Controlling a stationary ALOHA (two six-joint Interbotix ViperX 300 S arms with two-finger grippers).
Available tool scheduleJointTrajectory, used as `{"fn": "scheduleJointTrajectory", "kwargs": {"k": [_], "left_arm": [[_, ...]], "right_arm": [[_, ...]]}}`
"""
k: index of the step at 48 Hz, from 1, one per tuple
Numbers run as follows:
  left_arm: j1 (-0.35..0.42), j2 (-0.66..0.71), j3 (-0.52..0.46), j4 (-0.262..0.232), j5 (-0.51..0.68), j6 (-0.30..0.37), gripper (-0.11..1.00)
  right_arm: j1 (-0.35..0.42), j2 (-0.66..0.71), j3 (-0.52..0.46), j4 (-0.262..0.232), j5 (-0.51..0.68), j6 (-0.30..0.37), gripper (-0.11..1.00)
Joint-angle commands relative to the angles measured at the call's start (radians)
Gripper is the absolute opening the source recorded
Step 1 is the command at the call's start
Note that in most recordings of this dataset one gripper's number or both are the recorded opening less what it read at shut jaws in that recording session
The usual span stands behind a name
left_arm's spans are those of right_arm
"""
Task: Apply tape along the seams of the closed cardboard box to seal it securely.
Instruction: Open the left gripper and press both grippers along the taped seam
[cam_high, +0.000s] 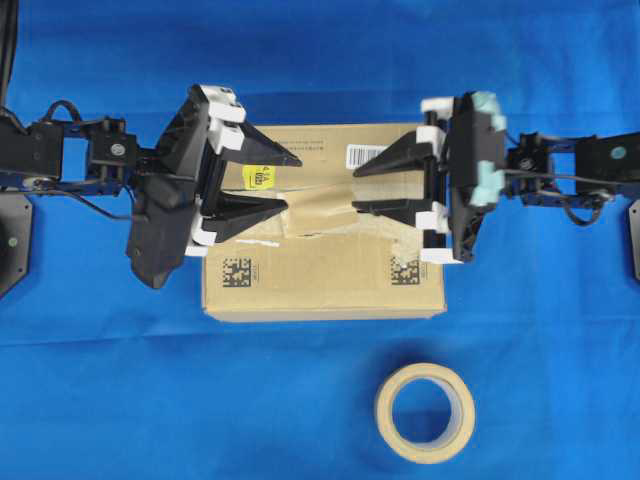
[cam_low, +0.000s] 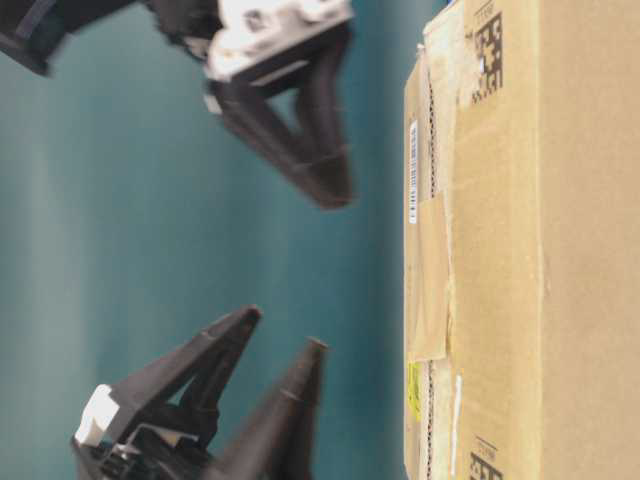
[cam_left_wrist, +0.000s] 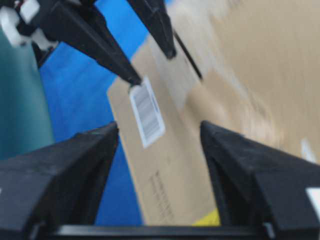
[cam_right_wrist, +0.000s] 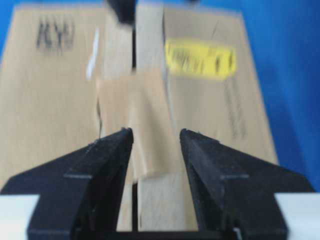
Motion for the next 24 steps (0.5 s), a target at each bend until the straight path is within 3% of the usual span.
{"fn": "scheduleJointTrajectory", "kwargs": {"k": [1, 4, 9, 12, 24], "left_arm": [[-0.005, -0.018, -0.005, -0.002, -0.055, -0.137, 0.55], [-0.009, -0.018, -0.003, -0.002, -0.075, -0.252, 0.41], [-0.029, -0.005, -0.005, 0.005, -0.118, -0.408, 0.12], [-0.038, 0.008, -0.002, 0.005, -0.152, -0.449, 0.01], [-0.061, 0.083, -0.005, -0.002, -0.225, -0.486, 0.0]], "right_arm": [[-0.003, -0.035, -0.014, -0.008, -0.055, -0.003, 0.5], [-0.009, -0.028, -0.018, -0.008, -0.086, -0.003, 0.42], [-0.015, -0.008, -0.035, -0.006, -0.106, -0.003, 0.13], [-0.015, 0.012, -0.048, -0.008, -0.109, -0.003, 0.01], [-0.029, 0.103, -0.097, -0.008, -0.107, -0.006, 0.01]]}}
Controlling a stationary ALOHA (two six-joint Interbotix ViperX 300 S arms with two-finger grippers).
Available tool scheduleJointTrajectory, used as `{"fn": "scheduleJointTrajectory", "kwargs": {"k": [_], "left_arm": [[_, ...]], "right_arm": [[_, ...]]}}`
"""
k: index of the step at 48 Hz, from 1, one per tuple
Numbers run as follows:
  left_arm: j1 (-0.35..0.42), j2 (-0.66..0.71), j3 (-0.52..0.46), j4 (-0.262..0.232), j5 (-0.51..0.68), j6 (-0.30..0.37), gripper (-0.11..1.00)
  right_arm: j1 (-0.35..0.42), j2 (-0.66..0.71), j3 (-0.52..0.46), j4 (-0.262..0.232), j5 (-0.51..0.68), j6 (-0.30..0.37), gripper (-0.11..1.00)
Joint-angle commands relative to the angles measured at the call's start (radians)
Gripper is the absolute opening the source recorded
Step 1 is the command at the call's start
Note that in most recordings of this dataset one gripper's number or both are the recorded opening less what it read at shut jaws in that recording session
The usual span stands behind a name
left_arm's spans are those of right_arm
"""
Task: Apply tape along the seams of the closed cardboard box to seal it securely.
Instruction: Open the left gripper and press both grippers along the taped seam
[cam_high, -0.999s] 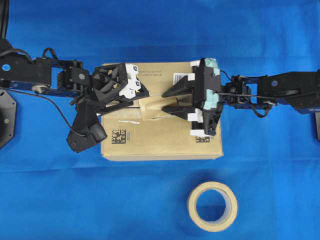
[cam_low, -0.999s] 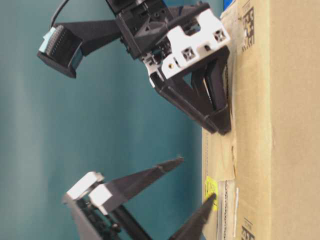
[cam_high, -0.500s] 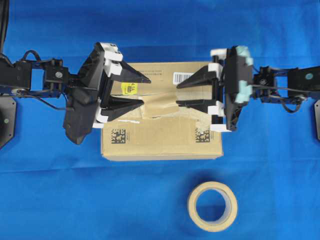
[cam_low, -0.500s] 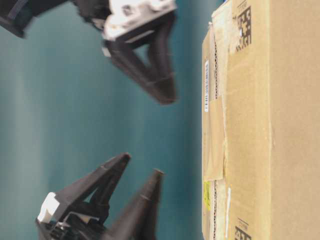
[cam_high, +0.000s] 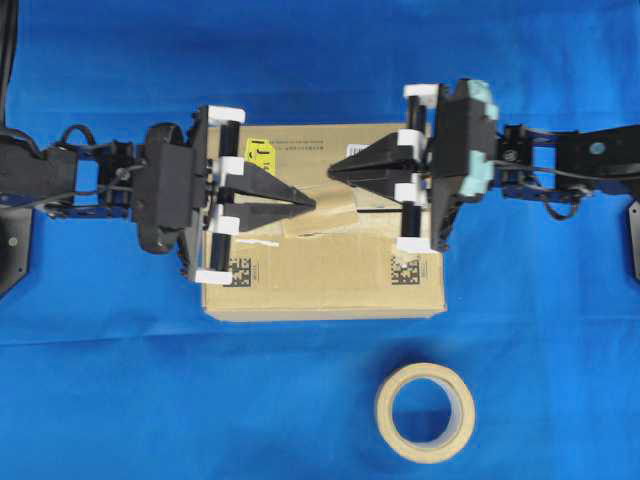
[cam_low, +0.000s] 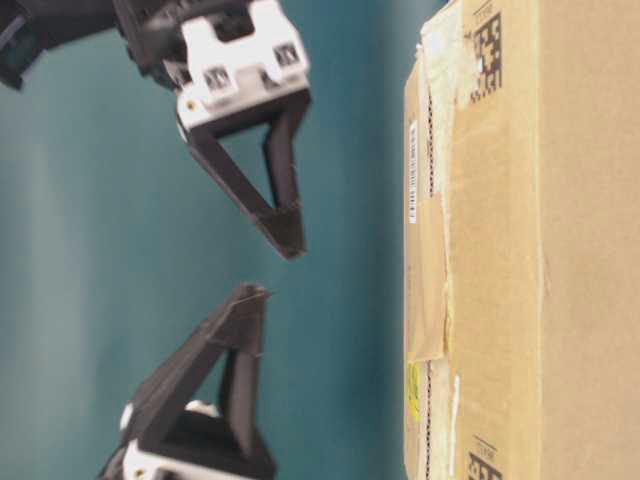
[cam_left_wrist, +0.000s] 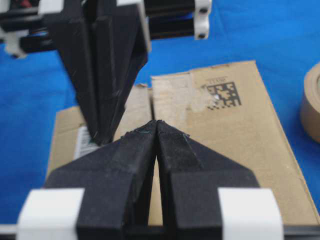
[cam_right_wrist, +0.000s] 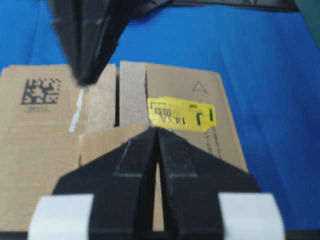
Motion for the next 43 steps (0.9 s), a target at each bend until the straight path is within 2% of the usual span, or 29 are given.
{"fn": "scheduleJointTrajectory", "kwargs": {"k": [1, 14, 35, 43], "left_arm": [[-0.002, 0.02, -0.014, -0.003, -0.025, -0.008, 0.0], [0.051, 0.117, 0.002, -0.005, -0.025, -0.106, 0.0], [0.06, 0.144, 0.069, -0.005, -0.028, -0.187, 0.0], [0.057, 0.144, 0.086, -0.005, -0.025, -0.189, 0.0]], "right_arm": [[-0.009, 0.018, -0.038, -0.002, -0.011, -0.002, 0.01], [-0.006, 0.104, -0.067, 0.0, -0.011, 0.009, 0.01], [0.017, 0.17, -0.072, 0.015, -0.009, 0.017, 0.01], [0.034, 0.176, -0.067, 0.021, 0.011, 0.018, 0.01]]}}
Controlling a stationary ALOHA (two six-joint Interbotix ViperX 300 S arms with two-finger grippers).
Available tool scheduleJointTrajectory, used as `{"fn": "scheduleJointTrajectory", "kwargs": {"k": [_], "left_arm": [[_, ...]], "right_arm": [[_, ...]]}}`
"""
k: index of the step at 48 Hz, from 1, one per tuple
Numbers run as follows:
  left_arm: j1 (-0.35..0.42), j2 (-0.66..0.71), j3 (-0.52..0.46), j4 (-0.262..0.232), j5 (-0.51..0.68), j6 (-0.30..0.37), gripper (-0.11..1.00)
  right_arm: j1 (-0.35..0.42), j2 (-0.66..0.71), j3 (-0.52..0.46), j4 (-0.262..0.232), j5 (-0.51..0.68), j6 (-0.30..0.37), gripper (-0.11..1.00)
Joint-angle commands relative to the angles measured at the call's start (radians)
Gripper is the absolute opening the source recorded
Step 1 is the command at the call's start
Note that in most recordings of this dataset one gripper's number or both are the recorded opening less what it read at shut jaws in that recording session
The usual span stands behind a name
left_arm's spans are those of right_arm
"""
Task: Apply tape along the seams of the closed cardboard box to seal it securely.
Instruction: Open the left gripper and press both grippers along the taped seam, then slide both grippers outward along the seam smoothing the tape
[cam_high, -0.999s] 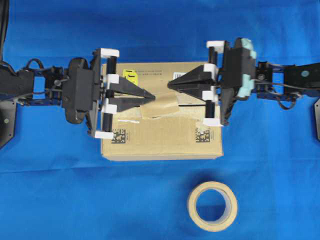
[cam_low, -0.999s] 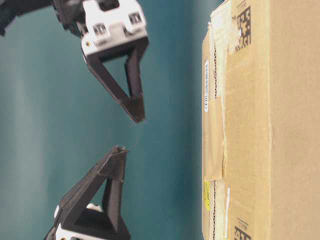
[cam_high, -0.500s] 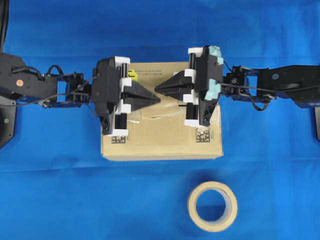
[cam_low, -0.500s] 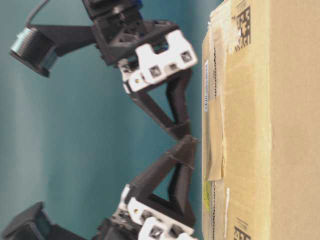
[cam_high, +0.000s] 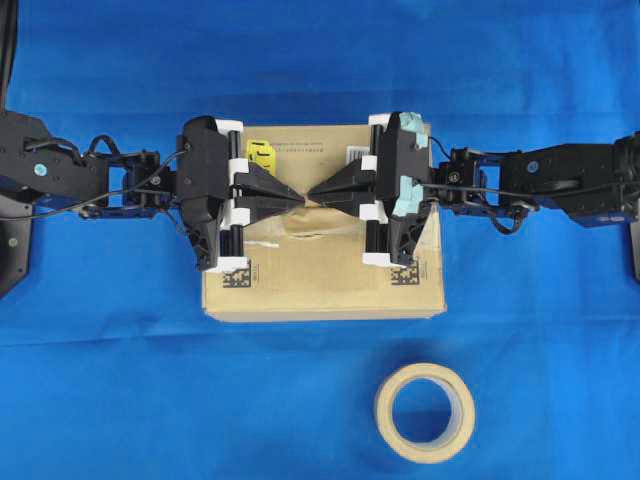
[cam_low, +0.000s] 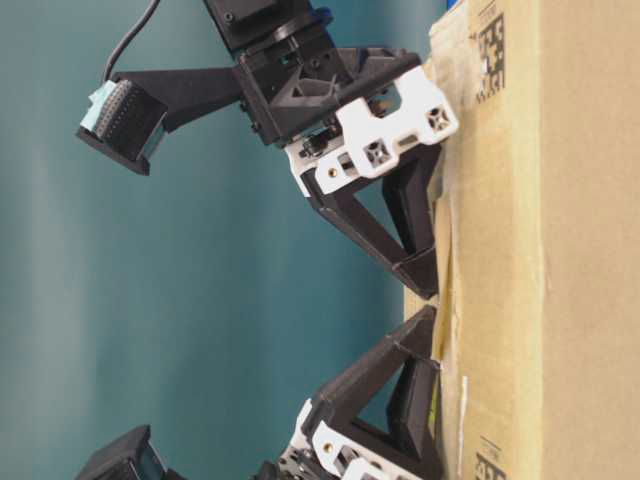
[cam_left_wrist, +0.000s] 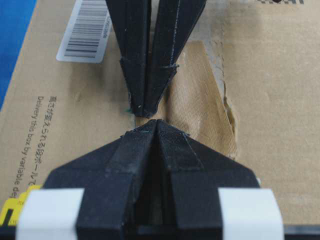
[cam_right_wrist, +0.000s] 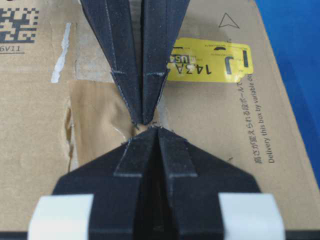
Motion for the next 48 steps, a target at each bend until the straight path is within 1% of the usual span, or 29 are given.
{"fn": "scheduleJointTrajectory", "kwargs": {"k": [1, 13, 26, 32, 40, 48], "left_arm": [[-0.005, -0.006, 0.002, -0.002, -0.002, -0.002, 0.0], [-0.005, -0.006, 0.017, -0.002, 0.005, -0.002, 0.0], [0.0, -0.032, 0.067, -0.002, 0.02, -0.002, 0.0], [0.005, -0.046, 0.091, -0.002, 0.018, -0.002, 0.0], [0.011, -0.058, 0.103, -0.002, 0.018, 0.0, 0.0], [0.005, -0.12, 0.069, -0.002, 0.017, 0.003, 0.0]], "right_arm": [[0.012, -0.011, -0.014, 0.006, 0.009, 0.002, 0.01], [0.018, -0.028, 0.029, 0.041, 0.057, 0.002, 0.01], [0.015, -0.095, 0.14, 0.077, 0.029, 0.002, 0.01], [0.015, -0.124, 0.183, 0.084, 0.014, 0.002, 0.01], [0.015, -0.141, 0.195, 0.084, 0.009, 0.002, 0.01], [0.015, -0.195, 0.17, 0.081, 0.009, -0.011, 0.01]]}}
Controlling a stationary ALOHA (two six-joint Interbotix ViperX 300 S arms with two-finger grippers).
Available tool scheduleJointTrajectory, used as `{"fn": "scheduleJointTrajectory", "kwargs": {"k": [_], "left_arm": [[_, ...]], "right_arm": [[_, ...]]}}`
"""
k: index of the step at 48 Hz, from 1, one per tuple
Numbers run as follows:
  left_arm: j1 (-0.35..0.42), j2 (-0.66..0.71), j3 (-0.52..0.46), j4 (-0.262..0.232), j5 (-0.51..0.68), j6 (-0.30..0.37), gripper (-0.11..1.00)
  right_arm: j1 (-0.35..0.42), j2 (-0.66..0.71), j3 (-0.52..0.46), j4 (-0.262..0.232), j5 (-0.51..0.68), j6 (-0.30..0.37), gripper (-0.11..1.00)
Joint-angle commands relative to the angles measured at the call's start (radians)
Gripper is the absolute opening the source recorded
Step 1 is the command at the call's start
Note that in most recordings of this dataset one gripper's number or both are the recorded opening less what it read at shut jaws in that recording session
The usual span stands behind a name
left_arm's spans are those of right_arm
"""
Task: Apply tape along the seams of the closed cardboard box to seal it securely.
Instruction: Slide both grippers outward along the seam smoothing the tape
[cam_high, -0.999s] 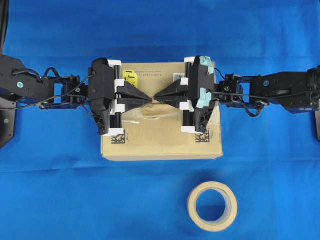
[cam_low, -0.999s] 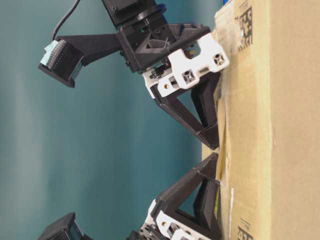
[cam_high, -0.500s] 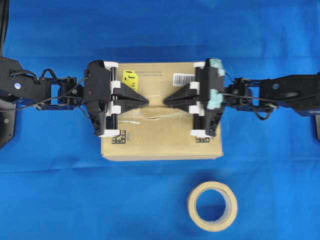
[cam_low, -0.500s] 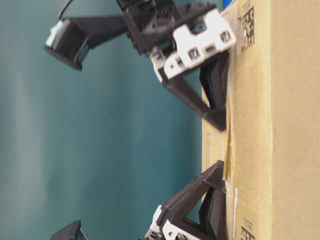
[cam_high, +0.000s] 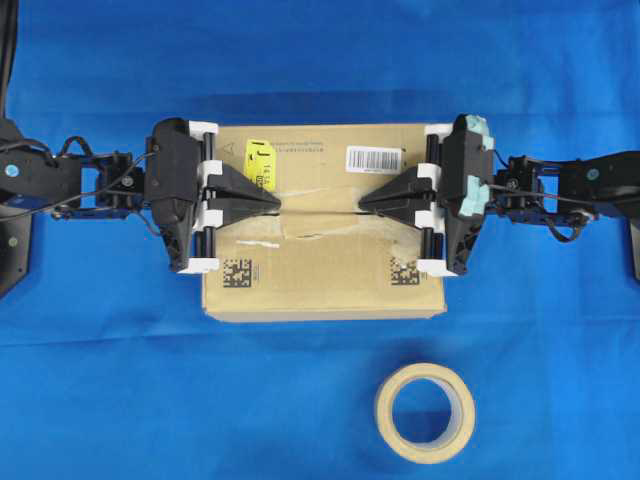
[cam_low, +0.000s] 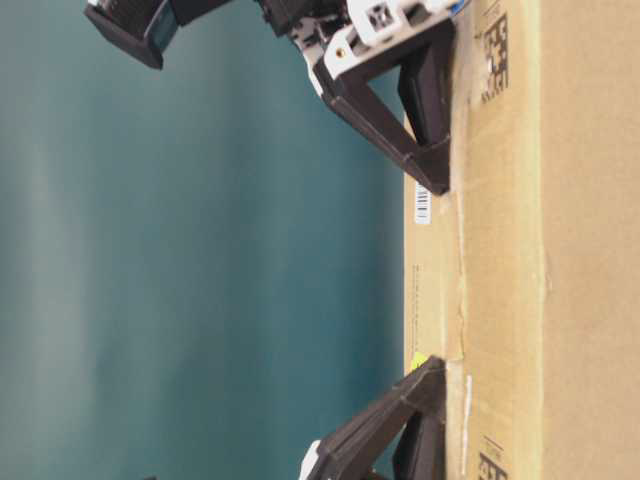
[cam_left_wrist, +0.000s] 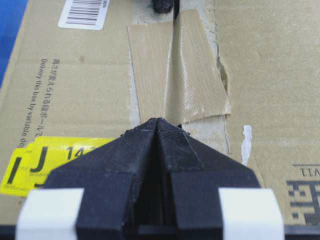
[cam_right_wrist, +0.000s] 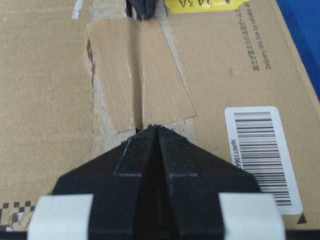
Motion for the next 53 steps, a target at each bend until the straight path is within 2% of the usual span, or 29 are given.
{"fn": "scheduleJointTrajectory", "kwargs": {"k": [1, 10, 24, 40, 53], "left_arm": [[-0.002, -0.051, -0.034, 0.0, 0.008, 0.003, 0.0], [-0.037, -0.097, -0.109, 0.005, -0.006, 0.025, 0.0], [-0.087, 0.029, -0.181, 0.005, -0.011, 0.025, 0.0], [-0.091, 0.12, -0.161, 0.0, -0.012, -0.003, 0.0], [-0.089, 0.121, -0.115, -0.002, -0.012, -0.026, 0.0]], "right_arm": [[-0.002, -0.054, -0.026, -0.002, -0.003, -0.006, 0.01], [-0.002, -0.11, -0.064, -0.015, -0.012, -0.02, 0.01], [0.003, -0.014, -0.147, -0.018, -0.018, -0.021, 0.01], [0.023, 0.106, -0.212, -0.018, -0.023, -0.021, 0.01], [0.043, 0.164, -0.212, -0.005, -0.029, -0.008, 0.01]]}}
